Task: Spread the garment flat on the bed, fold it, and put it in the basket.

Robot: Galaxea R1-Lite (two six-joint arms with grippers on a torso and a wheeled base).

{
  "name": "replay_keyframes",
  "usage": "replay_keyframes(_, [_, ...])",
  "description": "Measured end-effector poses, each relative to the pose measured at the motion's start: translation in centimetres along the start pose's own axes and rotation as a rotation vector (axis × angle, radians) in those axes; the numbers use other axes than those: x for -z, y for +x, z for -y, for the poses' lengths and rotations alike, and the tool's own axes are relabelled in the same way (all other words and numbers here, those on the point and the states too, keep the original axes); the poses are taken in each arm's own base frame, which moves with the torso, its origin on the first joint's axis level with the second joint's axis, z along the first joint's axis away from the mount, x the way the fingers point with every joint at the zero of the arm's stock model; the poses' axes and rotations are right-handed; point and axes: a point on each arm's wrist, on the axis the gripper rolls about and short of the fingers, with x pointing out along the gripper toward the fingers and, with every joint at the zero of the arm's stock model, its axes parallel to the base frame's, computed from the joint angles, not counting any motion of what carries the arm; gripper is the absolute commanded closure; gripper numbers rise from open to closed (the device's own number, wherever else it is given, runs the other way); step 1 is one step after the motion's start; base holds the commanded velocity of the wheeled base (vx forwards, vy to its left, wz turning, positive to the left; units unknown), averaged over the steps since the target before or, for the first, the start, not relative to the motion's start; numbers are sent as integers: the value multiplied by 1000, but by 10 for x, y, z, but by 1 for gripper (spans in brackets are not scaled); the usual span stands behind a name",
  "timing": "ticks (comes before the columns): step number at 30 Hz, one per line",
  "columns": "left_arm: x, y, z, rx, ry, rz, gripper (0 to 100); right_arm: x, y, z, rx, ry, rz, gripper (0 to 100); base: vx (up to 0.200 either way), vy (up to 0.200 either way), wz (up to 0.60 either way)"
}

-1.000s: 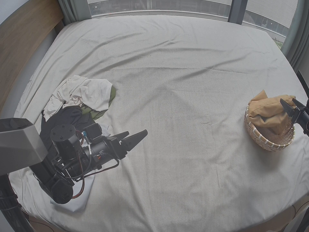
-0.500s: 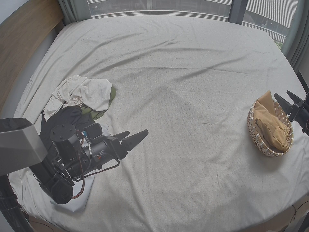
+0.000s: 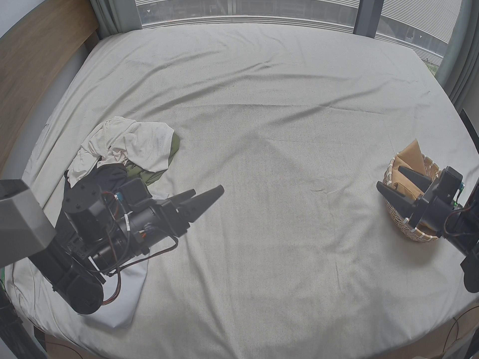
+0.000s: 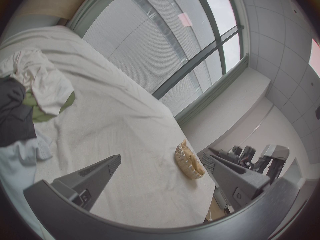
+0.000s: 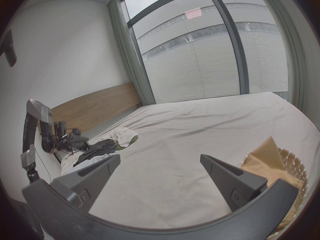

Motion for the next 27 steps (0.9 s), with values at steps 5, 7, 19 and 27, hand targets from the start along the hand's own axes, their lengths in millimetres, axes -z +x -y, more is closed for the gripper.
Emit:
replay_keyframes(5, [-14,-29,19,8,14,37,0,10,-12,-13,-14,12,-26,0,0,0,0])
replay_keyframes(7, [-18,-47,25,-1,18,49,0,11,-21,-19,-16,19,-29,0,0,0,0])
replay_keyframes(19, [-30,-129,57,-33,51,134,0,0,-87,-48,17,103,-47,0,0,0,0])
replay_keyframes(27, [-24,-169,71,-80,46,129,0,8,-141,-69,47,145,-118,0,0,0,0])
